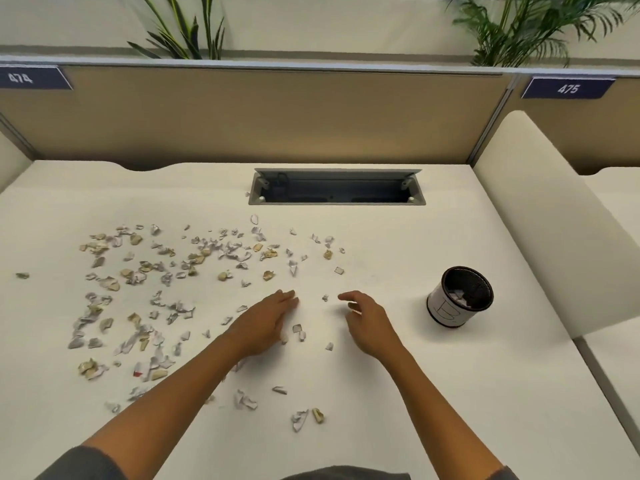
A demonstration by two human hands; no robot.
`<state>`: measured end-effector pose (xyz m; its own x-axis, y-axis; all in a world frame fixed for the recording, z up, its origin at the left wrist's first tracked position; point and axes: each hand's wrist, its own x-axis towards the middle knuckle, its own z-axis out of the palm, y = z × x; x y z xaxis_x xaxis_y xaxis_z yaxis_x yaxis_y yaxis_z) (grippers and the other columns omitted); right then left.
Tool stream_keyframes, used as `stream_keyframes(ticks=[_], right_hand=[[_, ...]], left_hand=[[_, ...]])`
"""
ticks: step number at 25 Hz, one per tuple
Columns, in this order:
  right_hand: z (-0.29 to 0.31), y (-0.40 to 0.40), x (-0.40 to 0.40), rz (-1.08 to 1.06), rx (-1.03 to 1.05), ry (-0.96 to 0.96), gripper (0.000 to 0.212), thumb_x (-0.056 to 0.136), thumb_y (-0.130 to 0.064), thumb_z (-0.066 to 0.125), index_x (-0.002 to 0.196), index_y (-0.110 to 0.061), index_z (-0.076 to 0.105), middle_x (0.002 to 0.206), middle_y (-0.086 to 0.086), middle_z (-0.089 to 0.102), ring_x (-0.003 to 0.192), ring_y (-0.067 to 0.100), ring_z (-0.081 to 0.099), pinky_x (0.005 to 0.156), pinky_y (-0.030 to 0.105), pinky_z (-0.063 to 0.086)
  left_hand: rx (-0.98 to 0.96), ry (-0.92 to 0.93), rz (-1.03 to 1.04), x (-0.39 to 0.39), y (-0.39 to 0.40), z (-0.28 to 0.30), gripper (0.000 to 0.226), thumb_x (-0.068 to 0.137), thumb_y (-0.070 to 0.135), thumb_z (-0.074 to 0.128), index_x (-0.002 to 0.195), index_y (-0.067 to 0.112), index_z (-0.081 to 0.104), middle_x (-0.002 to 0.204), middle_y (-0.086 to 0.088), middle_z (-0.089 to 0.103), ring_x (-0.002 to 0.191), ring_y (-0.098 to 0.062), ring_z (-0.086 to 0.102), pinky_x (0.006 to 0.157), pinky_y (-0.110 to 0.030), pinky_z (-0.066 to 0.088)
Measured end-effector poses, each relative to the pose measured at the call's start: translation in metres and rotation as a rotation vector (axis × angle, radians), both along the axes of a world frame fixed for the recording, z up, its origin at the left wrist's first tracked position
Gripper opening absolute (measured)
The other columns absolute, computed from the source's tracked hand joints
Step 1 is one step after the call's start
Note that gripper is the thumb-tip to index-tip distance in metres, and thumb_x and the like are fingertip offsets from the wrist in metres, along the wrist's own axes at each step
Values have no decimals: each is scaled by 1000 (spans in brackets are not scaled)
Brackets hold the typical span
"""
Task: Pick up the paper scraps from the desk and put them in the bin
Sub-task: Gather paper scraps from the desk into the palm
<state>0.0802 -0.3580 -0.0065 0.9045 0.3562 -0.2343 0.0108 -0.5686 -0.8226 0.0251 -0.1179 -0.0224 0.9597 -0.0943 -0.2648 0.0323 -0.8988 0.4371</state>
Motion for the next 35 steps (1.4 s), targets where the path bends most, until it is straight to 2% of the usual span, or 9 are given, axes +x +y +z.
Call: stream_keyframes(ticks=[2,6,12,19,22,24,29,33,35], right_hand=[[-7,8,-4,159,-106,-72,45,100,-6,43,144,-17,44,153,-3,38,141,15,38,114,22,29],[-17,20,-9,363,-227,-74,56,107,-25,34,159,-19,13,166,-7,0,153,10,3,121,23,6],[-30,41,-37,603,-249,-173,60,107,-37,30,159,-18,5,166,-6,-4,152,5,-7,118,16,-9],[-32,56,-62,745,-160,-202,55,108,-32,32,158,-16,17,166,-3,13,152,7,7,119,14,0],[-32,44,-71,791,-156,-248,52,107,-34,33,156,-16,26,163,-2,19,149,8,14,117,8,1],[-34,35,-77,841,-138,-284,53,105,-40,38,153,-16,33,160,-3,23,146,9,20,112,3,0],[-39,17,-86,976,-169,-384,63,95,-59,50,145,-21,44,159,-5,29,151,9,18,124,27,15],[-35,0,-83,1126,-218,-491,53,99,-49,50,142,-18,49,156,2,37,149,19,26,125,35,14],[-35,-12,-83,1155,-218,-455,44,104,-35,47,144,-17,50,158,4,37,150,21,24,123,38,23]], left_hand=[[8,18,-10,-8,10,6,48,104,21,33,152,19,31,161,5,22,148,-10,20,116,-19,12],[-24,79,-9,-30,25,12,59,99,44,46,152,25,30,161,10,21,145,-7,27,118,-26,24],[-24,83,-91,-50,39,6,68,88,37,60,150,37,30,160,17,15,145,-3,24,111,-17,24],[-7,-109,-139,-67,34,-7,32,96,30,57,128,25,61,146,7,45,126,-11,53,97,-18,40],[30,-183,-148,-77,33,-11,27,97,25,57,122,23,68,141,0,55,122,-17,59,93,-27,50],[34,-186,-123,-80,33,-11,28,98,21,55,123,22,68,141,0,55,125,-17,57,97,-27,48],[75,-187,-98,-78,26,-5,31,99,17,50,126,20,66,143,2,53,129,-14,51,100,-24,42],[37,-90,-121,-87,30,3,46,88,23,56,135,24,58,150,11,43,132,-6,46,102,-18,38],[60,-30,-151,-89,34,4,51,87,17,54,136,27,55,152,14,39,133,-7,46,103,-23,43]])
